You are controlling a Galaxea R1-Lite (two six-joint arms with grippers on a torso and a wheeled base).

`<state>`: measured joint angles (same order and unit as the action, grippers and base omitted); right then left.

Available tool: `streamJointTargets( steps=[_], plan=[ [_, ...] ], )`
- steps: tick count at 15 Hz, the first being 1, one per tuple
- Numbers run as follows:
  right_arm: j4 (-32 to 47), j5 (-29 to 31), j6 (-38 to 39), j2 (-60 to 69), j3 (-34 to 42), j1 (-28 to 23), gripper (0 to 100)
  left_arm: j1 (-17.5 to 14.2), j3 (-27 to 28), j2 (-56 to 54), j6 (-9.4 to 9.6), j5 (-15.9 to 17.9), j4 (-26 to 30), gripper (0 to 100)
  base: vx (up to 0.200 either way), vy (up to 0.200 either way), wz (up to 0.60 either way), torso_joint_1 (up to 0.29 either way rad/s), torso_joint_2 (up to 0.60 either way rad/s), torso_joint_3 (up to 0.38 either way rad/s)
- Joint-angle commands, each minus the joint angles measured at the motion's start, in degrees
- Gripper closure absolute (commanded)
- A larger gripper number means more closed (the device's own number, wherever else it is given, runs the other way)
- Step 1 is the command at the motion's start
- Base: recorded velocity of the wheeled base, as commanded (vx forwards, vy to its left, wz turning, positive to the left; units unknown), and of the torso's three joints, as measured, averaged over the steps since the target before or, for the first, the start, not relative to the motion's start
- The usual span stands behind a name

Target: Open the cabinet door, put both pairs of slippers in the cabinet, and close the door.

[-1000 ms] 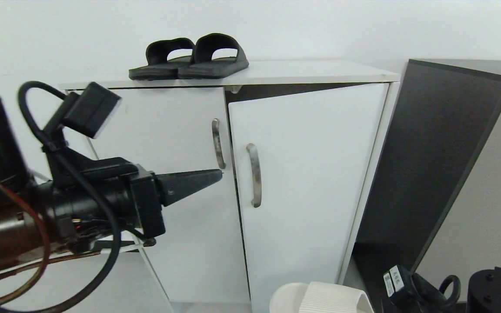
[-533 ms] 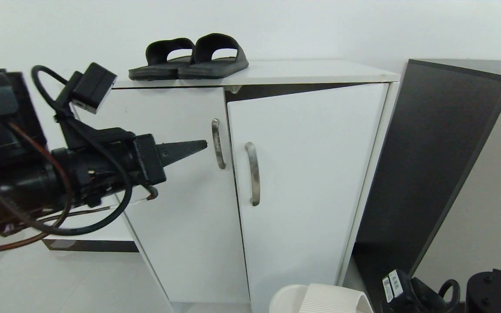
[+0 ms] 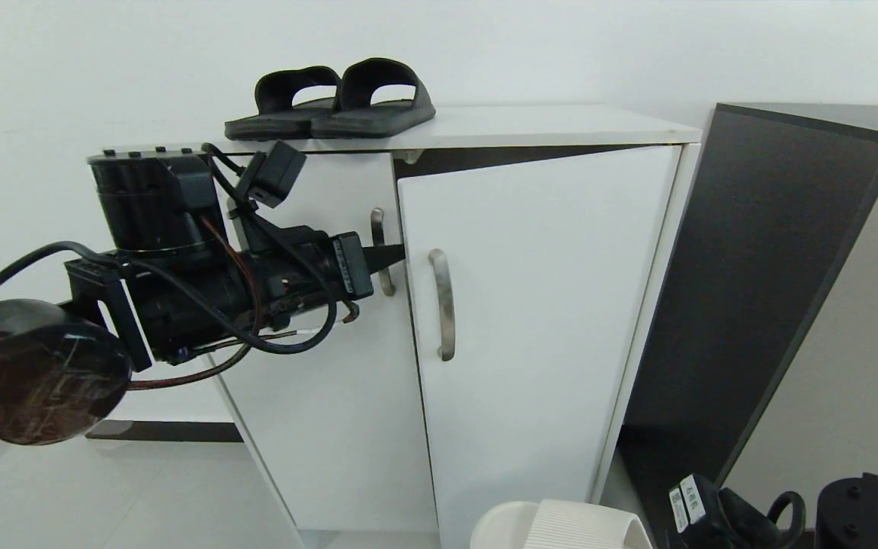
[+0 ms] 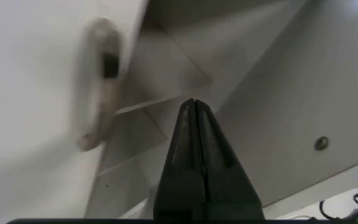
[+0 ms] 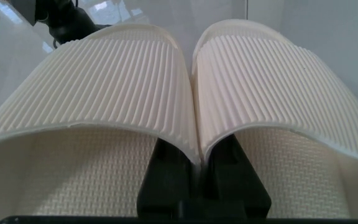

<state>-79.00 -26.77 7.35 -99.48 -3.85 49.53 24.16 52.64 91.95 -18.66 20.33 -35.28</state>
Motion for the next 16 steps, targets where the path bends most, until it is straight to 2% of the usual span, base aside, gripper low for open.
streamJointTargets(
  steps=[1,4,5,7,10,11,13,15,16],
  plan=[
    [0.0,0.0,0.0,0.1,0.7,0.9,100,3.0,-1.3,0.8,-0.32,-1.0,-1.2,100,-0.2,0.0,0.0,0.002,-0.01,0.002],
    [0.0,-0.3,0.1,1.4,2.3,2.6,100,12.5,-5.5,-3.7,-0.23,-4.6,-3.0,100,-0.2,0.0,0.0,-0.001,0.01,0.004],
    [-0.1,-0.4,0.1,1.9,2.9,3.0,100,13.9,-6.0,-5.1,-0.23,-4.8,-3.0,100,-0.2,0.0,0.0,-0.002,0.0,0.002],
    [-0.1,-0.4,-0.1,2.3,3.1,3.6,100,13.1,-6.2,-5.6,-0.32,-4.9,-3.1,100,-0.1,0.0,0.0,0.001,0.0,0.001],
    [0.1,0.5,0.7,1.6,1.0,3.6,100,7.3,-8.0,-6.7,0.03,-5.3,-4.2,100,0.0,0.0,0.0,0.0,0.0,0.0],
    [0.2,3.7,2.6,-0.1,-1.5,3.2,100,6.2,-8.9,-8.9,0.65,-8.5,-3.7,100,0.0,0.0,0.0,0.0,0.0,0.0],
    [0.2,15.2,7.1,-4.8,-7.0,2.5,100,6.3,-9.3,-13.8,2.49,-22.4,1.2,100,0.0,0.0,0.0,0.0,0.0,0.0],
    [0.3,21.6,7.2,-9.2,-11.1,1.9,100,7.0,-11.6,-21.9,3.37,-29.2,9.8,100,0.0,0.0,0.0,0.0,0.0,0.0],
    [0.5,25.1,7.2,-10.8,-12.9,1.7,100,8.7,-12.9,-28.4,3.55,-35.5,19.5,100,0.0,0.0,0.0,0.0,0.0,0.0]
  ],
)
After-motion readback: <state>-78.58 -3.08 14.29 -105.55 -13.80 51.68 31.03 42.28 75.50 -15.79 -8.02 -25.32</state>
